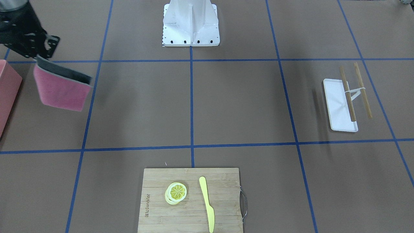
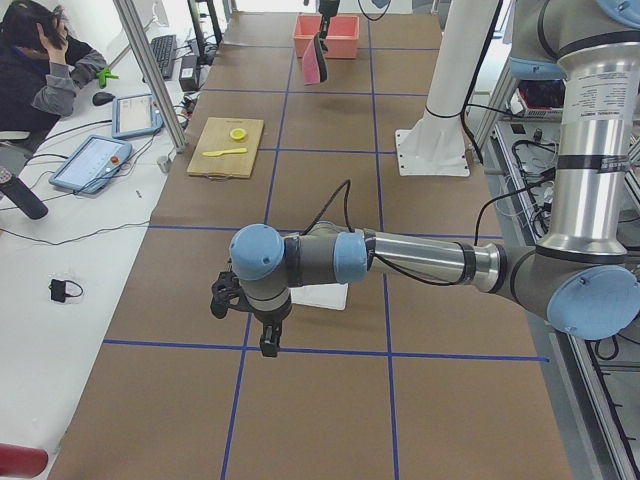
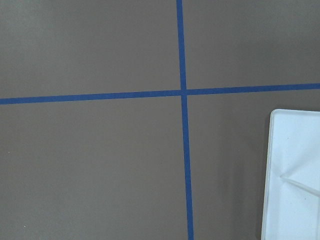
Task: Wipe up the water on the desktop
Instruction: 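Carry the sponge to the pink bin and open the right gripper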
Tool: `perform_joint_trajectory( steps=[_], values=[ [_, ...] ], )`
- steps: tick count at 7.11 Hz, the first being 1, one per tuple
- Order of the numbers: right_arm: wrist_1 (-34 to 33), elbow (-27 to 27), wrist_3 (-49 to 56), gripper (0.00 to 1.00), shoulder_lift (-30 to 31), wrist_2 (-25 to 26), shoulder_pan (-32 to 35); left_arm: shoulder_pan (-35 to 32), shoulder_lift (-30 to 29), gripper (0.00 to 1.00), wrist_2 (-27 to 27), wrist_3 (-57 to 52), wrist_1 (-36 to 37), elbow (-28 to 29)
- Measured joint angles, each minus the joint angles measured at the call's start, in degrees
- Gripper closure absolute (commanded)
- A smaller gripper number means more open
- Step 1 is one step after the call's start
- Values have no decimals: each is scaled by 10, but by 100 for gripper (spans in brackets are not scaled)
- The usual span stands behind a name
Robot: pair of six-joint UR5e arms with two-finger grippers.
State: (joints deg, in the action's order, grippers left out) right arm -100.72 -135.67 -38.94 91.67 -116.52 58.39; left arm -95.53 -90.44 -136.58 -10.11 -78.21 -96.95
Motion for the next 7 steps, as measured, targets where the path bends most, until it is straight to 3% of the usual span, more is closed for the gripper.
perform_joint_trajectory(
  steps=[2, 4, 7],
  values=[
    [25, 5, 252, 100, 144, -89, 182, 0, 0, 0, 0, 0, 0, 0],
    [29, 67, 450, 100, 208, -119, 326, 0, 0, 0, -1, 0, 0, -1],
    [32, 148, 499, 100, 211, -122, 381, 1, -1, 0, 0, 0, -1, -1]
  ],
)
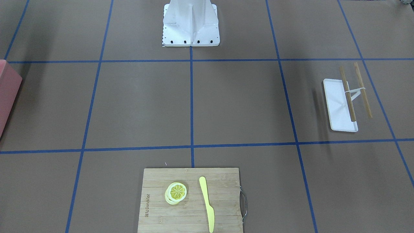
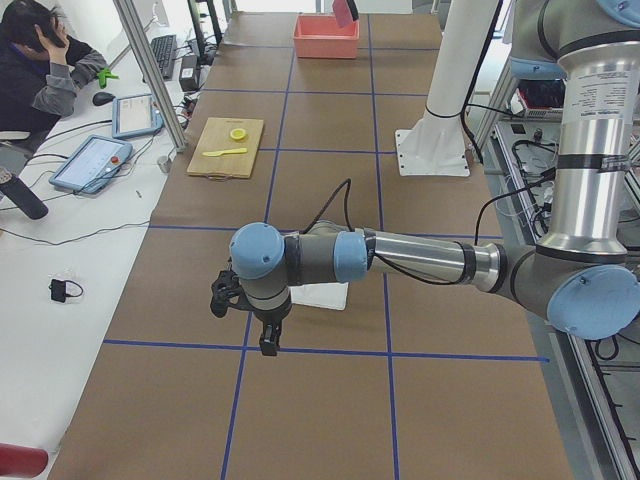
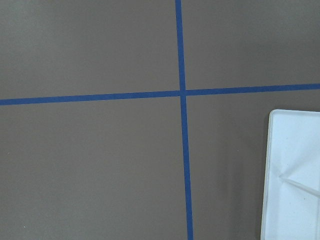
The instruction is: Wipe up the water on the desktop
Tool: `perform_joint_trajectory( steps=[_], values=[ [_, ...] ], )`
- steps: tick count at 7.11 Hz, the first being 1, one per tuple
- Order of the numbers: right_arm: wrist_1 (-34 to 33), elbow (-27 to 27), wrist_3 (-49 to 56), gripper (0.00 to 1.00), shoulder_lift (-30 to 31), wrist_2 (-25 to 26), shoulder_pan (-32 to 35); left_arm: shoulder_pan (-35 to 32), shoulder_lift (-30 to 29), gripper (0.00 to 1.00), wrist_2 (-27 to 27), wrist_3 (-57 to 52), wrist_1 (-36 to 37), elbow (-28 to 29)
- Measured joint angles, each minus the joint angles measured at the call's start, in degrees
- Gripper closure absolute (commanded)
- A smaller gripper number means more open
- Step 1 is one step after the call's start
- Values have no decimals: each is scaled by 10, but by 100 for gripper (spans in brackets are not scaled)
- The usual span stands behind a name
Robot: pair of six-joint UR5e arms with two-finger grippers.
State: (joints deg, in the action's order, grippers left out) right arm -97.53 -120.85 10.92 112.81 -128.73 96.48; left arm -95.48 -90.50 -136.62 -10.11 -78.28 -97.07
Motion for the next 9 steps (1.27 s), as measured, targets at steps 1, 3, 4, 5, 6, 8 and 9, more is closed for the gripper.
perform_joint_trajectory(
  steps=[1, 3, 4, 5, 6, 8, 9],
  values=[
    [0, 9, -11, 87, -1, -2, 2, 0, 0, 0, 0, 0, 0, 0],
    [0, 13, -25, 0, -2, -6, 3, 0, 0, 0, 0, 0, 0, 0],
    [0, 13, -26, 0, -3, -9, 3, 0, 1, 0, 0, 0, 0, 0],
    [1, 13, -28, 0, -9, -14, 3, 0, 1, 0, 0, 0, 0, 1],
    [1, 17, -30, 0, -20, -27, 3, 0, 1, 0, 0, 0, 0, 1],
    [10, 32, -30, 0, -28, -31, 3, 0, 1, 0, 0, 0, 0, 1],
    [36, 44, -31, 0, -29, -9, 2, 0, 1, 0, 0, 0, 0, 1]
  ],
)
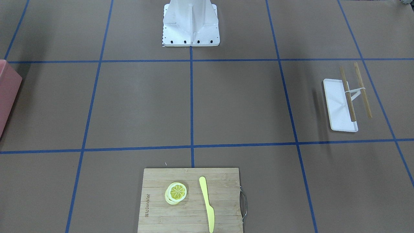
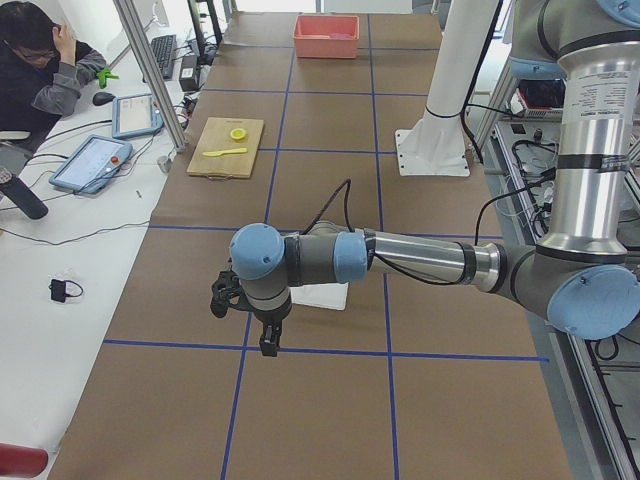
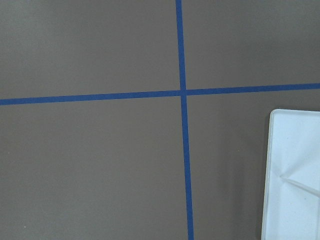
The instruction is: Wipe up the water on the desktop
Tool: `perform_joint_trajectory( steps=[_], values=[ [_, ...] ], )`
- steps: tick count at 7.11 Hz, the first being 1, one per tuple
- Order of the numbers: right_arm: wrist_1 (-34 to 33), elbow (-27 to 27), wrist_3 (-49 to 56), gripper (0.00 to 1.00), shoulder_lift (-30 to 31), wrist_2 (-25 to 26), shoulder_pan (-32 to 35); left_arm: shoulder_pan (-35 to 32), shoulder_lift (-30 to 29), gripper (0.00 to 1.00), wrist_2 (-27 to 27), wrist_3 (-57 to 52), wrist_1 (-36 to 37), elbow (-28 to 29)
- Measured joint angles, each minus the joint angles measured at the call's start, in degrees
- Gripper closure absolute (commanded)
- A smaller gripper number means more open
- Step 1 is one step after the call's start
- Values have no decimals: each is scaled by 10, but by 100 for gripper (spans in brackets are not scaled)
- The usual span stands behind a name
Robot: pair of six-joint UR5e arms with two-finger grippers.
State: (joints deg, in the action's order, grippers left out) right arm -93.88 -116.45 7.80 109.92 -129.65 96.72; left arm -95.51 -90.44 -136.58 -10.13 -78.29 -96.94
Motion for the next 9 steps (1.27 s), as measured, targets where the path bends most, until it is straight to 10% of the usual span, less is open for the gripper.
perform_joint_trajectory(
  steps=[5, 9],
  values=[
    [127, 138, -7, 0, -74, 2, -22, 0, 1, 0, 0, -1, 1, 0],
    [-48, 107, -26, 0, -118, 9, -66, 0, 10, 0, 1, -1, 1, 1]
  ],
)
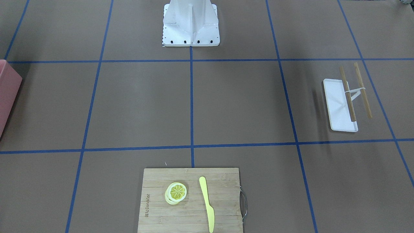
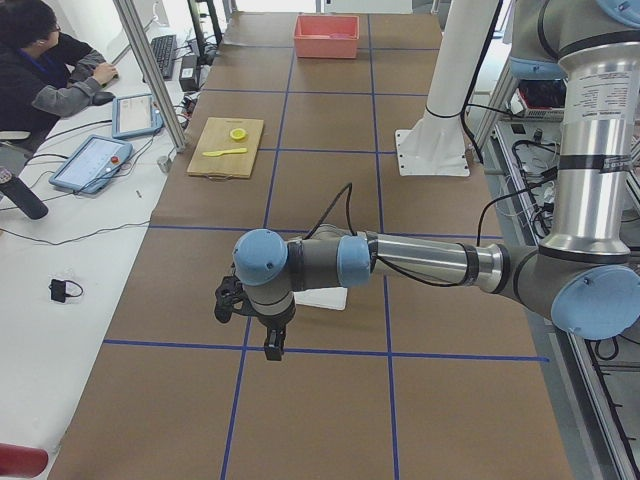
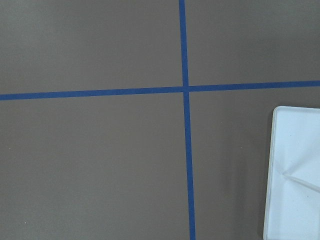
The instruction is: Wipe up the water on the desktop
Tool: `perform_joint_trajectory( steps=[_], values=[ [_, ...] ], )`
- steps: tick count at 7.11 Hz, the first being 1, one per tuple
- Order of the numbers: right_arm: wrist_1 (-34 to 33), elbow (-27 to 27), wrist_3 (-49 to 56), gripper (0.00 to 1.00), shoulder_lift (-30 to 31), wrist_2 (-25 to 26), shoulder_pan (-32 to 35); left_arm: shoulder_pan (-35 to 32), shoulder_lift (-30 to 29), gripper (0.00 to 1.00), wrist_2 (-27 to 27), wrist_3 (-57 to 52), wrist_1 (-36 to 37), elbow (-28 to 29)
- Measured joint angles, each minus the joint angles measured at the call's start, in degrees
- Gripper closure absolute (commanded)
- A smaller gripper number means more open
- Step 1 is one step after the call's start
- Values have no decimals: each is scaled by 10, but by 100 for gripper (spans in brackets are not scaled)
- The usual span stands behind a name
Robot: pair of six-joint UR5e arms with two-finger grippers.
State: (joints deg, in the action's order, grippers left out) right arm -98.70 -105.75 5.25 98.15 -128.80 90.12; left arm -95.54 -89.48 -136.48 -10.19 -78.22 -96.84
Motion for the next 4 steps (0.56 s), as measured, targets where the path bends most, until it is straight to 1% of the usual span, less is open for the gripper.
perform_joint_trajectory(
  steps=[1, 4],
  values=[
    [-32, -4, 2, 0, -11, 0, -5, 0, 1, 0, 1, 0, 0, 0],
    [-48, -2, 2, 0, -19, -1, -10, 1, 2, 0, 1, 0, 1, 3]
  ],
)
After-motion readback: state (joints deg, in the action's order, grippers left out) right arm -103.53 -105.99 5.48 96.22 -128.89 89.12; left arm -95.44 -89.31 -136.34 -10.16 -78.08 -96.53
